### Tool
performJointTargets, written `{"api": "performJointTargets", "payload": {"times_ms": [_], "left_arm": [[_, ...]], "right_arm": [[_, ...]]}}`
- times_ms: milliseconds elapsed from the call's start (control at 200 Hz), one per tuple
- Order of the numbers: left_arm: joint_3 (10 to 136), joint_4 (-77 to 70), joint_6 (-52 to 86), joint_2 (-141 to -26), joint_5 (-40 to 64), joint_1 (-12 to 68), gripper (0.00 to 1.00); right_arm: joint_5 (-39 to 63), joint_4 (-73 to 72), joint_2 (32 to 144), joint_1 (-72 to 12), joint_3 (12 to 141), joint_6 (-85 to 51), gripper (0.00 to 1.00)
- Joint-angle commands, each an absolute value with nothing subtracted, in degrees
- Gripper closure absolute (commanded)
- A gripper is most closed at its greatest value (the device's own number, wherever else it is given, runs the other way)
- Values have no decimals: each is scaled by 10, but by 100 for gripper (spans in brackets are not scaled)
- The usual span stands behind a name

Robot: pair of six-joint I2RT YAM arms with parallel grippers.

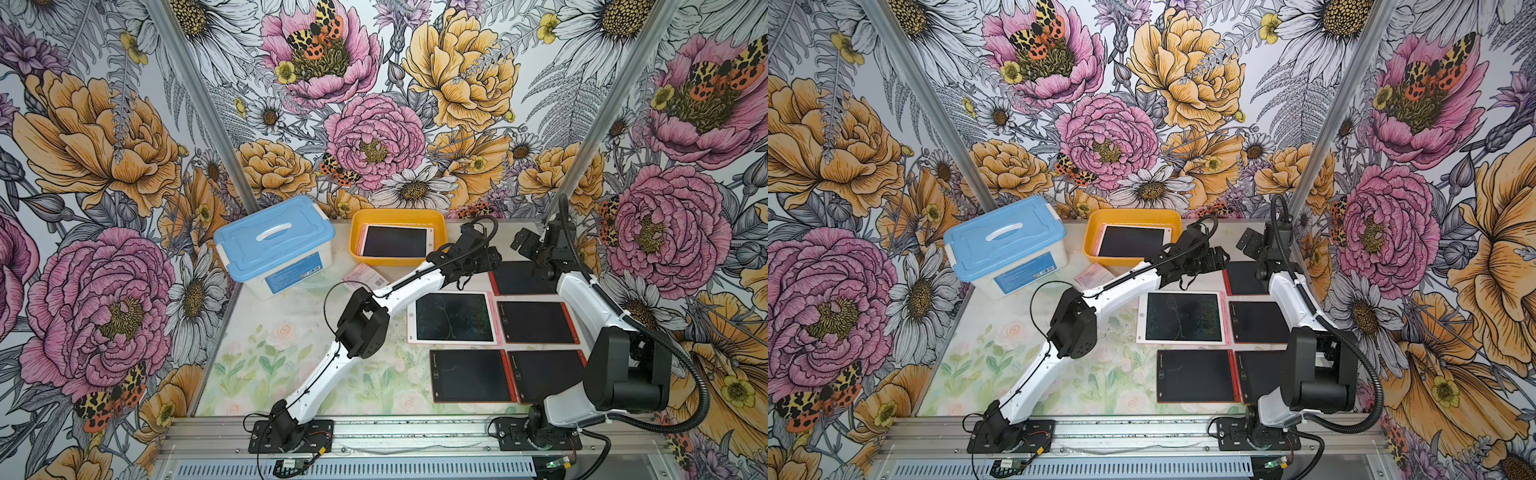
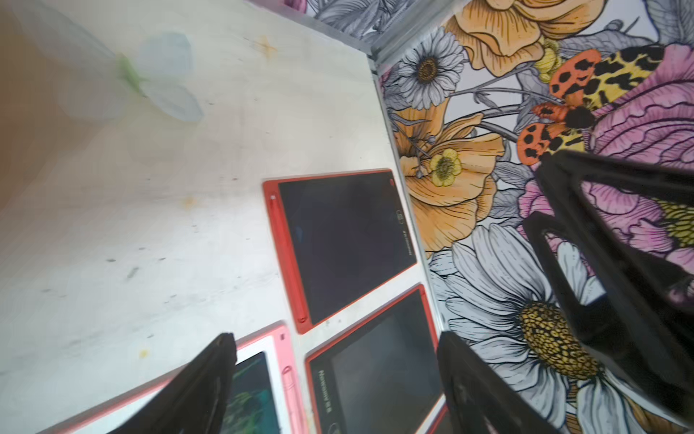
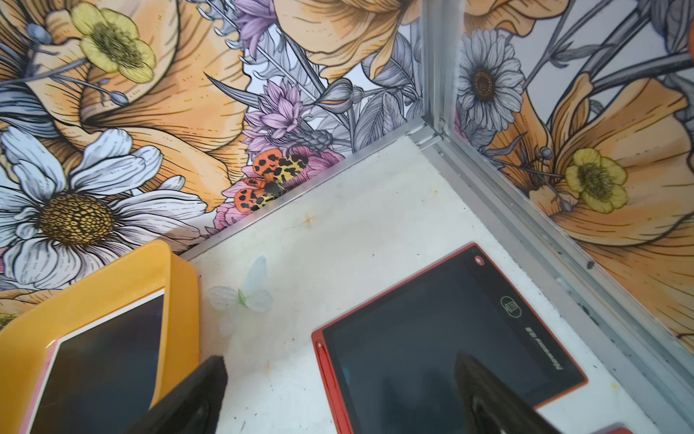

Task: Take out the writing tablet from the storage box
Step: Place the writing tablet at the center of the board.

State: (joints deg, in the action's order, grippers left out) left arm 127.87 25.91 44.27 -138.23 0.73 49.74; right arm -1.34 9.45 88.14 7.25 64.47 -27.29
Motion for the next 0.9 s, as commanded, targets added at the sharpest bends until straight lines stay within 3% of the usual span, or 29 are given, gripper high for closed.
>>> {"api": "performJointTargets", "payload": {"times_ms": [0,480,895], "left_arm": [[1211,265,395,-1301,-45,471,13],[1039,267,325,-1149,-102,354,8],[1080,310,254,-1208,-87,245,4]], "right_arm": [[12,96,905,76,680,-272,2],[27,95,1019,-2,766,-311,4],[33,95,1147,-96,869,-320,8]]}}
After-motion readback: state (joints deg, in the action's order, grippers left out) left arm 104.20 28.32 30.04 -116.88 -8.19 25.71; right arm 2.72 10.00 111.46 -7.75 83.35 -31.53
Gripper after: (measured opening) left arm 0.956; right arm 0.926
